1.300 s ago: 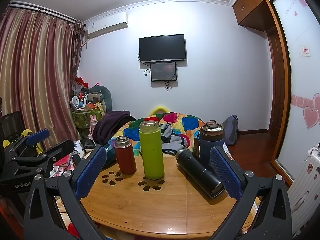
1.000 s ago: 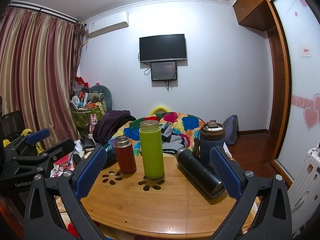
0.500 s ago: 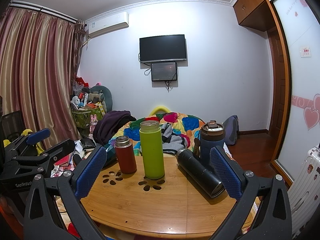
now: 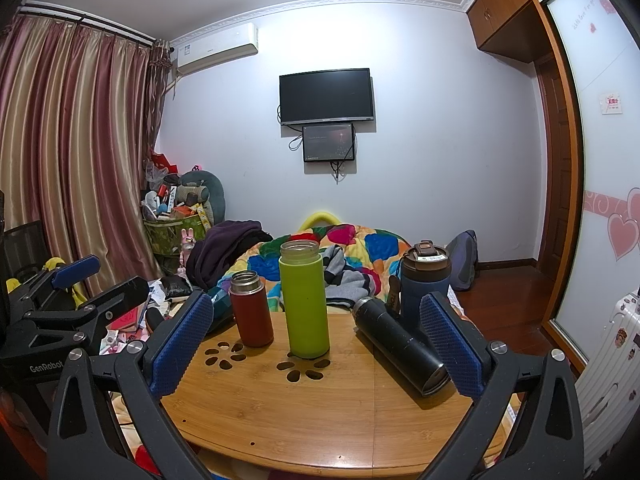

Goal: Flip cup upside down

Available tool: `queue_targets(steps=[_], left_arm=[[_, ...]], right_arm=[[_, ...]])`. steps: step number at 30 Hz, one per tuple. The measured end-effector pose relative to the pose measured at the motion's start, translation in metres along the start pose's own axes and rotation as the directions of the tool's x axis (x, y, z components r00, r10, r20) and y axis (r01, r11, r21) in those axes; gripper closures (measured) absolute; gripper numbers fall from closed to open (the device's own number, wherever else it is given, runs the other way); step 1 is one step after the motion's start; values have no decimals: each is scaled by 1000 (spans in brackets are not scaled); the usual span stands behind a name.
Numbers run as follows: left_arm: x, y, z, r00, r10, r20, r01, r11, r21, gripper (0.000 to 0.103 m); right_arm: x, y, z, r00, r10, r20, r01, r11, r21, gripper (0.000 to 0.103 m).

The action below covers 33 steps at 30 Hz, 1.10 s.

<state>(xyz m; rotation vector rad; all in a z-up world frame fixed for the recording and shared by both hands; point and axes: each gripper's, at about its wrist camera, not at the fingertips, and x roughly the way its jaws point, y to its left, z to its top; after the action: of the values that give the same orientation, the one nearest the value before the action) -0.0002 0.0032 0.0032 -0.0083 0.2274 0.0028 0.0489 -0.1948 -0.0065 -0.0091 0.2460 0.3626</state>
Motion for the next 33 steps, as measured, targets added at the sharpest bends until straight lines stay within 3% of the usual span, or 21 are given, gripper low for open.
queue_targets(steps=[10, 16, 21, 26, 33], left_arm=[[32, -4, -3, 998, -10, -56, 12, 1000, 23, 0], [92, -13, -14, 982, -85, -166, 84, 996, -14, 0], [148, -30, -20, 974, -139, -177, 136, 990, -29, 0], [196, -39, -34, 949, -130, -288, 118, 991, -56, 0], [238, -47, -40, 952, -69, -299, 68, 998, -14, 0]], right_arm=[[18, -8, -14, 999, -18, -36, 19, 1000, 17, 0], [41, -27, -36, 993, -57, -98, 60, 998, 22, 0], [57, -47, -50, 987, -66, -150, 73, 996, 41, 0], [74, -63, -64, 977, -68, -204, 84, 994, 68, 0], [90, -75, -77, 964, -60, -257, 85, 993, 84, 0]])
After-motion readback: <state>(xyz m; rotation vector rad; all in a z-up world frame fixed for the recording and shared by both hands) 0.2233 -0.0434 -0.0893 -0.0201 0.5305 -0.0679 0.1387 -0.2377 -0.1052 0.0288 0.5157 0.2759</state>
